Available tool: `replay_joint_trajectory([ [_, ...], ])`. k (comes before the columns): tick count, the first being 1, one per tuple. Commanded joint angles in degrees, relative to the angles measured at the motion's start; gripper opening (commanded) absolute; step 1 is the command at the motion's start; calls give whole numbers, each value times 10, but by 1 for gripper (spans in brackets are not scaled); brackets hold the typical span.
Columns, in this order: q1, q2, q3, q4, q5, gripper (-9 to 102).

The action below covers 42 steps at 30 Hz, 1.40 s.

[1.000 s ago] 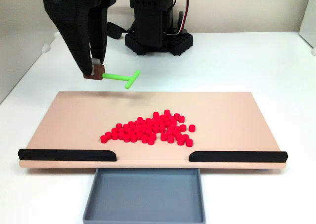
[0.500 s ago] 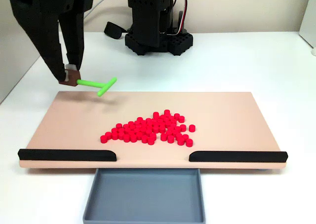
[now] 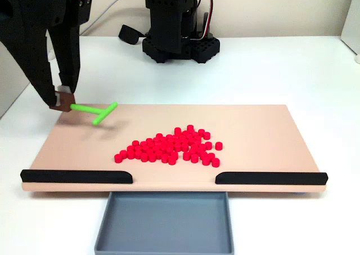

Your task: Push granules from right to the grey container

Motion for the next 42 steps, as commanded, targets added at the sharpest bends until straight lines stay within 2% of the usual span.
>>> replay_joint_trajectory([
  [1, 4, -5, -35, -3, -264, 0],
  [16, -14, -69, -91, -3, -304, 0],
  [42, -40, -124, -139, -3, -302, 0],
])
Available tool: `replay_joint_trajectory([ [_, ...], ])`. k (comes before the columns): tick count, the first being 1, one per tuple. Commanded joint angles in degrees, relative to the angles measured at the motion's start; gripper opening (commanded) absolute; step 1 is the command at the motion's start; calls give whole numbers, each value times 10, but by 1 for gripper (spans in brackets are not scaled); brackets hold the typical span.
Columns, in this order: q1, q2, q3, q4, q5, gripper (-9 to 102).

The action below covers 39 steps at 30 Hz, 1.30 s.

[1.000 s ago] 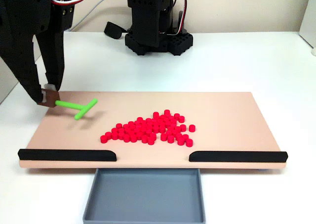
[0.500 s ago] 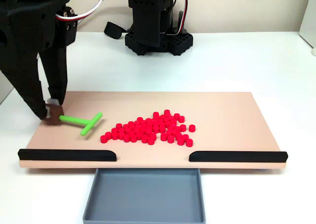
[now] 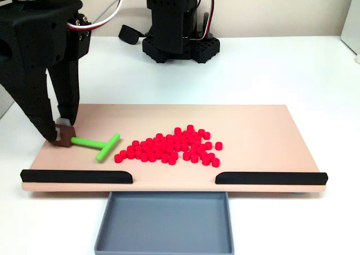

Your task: Push granules from right to the grey container

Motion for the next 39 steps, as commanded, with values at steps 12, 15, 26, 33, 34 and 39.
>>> replay_joint_trajectory([
  [12, -12, -3, -18, -1, -302, 0],
  [15, -13, -4, -18, -1, -304, 0],
  [26, -13, -4, -18, -1, -306, 0],
  [33, -17, -4, -18, -1, -306, 0],
  [34, -18, -4, -18, -1, -306, 0],
  [39, -19, -4, -18, 0, -309, 0],
])
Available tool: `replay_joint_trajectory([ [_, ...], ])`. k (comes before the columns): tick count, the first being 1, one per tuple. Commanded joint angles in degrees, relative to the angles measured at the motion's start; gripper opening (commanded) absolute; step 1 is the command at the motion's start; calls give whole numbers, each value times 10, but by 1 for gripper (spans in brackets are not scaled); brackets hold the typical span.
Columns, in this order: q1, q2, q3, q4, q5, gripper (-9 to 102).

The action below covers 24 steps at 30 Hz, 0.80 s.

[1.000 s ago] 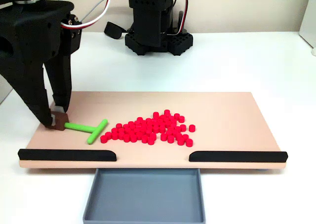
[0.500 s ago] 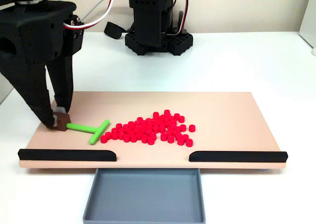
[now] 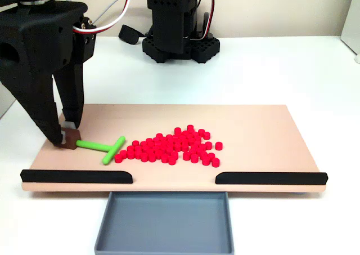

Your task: Push granules from right to the grey container

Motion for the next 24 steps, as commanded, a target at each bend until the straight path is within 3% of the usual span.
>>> replay_joint_trajectory([
  [1, -8, 4, -18, 3, -309, 0],
  [24, -26, 6, -14, 8, -313, 0],
])
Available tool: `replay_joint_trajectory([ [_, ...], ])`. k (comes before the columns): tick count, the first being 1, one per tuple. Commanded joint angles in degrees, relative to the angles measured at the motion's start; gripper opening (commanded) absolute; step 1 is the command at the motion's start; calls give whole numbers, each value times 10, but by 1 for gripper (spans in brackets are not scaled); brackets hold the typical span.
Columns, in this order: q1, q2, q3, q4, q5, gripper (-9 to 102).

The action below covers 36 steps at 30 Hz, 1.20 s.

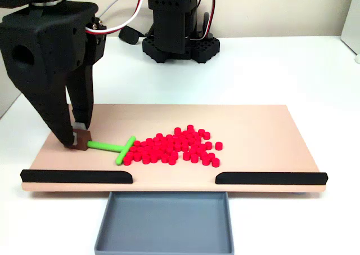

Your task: Push granules from right to the grey container

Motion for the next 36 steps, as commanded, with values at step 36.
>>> replay_joint_trajectory([
  [36, -32, 15, -9, 4, -159, 0],
])
